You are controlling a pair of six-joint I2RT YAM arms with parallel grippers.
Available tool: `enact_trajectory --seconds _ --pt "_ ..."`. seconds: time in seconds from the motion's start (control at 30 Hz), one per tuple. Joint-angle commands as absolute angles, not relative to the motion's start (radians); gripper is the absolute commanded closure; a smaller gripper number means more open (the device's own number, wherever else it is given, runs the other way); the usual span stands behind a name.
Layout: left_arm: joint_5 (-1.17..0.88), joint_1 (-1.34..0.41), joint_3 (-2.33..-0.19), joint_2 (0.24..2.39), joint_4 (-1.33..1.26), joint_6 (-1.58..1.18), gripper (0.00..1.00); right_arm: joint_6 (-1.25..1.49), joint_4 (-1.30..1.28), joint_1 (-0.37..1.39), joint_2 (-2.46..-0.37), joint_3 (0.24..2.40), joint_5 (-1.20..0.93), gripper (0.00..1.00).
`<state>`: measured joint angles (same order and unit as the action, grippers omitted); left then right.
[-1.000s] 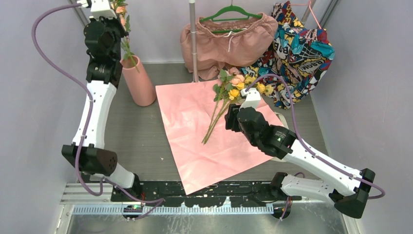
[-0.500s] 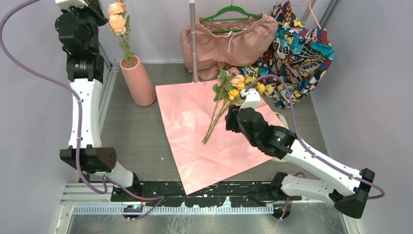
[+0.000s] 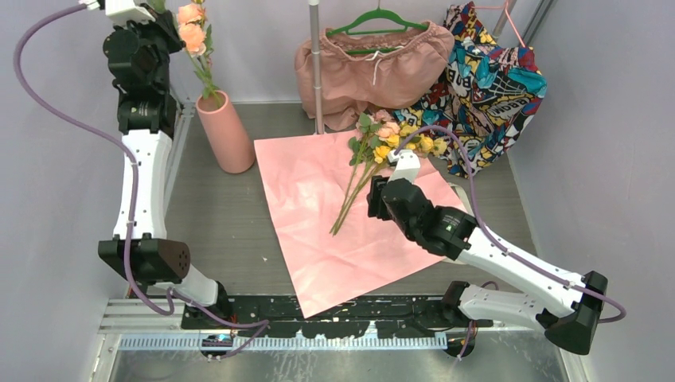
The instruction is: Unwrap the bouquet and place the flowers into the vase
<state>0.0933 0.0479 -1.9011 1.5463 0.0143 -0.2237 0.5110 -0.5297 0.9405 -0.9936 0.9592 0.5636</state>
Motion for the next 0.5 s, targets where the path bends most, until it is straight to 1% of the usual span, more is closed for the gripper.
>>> enact_trajectory --seconds 0.0,0.23,0.47 --pt "0.092 0.050 -1.876 1.572 -0.074 -0.211 1.00 0.535 -0.494 0.937 -0.980 0.942 0.574 0.44" --pt "0.123 0.051 -1.788 1.574 -0.060 -0.214 1.00 0.541 -0.493 0.936 -0.954 0.924 0.573 0.45" --pt "0.178 0.050 -1.560 1.527 -0.164 -0.244 1.00 0.553 -0.460 0.936 -0.955 0.899 0.544 0.45"
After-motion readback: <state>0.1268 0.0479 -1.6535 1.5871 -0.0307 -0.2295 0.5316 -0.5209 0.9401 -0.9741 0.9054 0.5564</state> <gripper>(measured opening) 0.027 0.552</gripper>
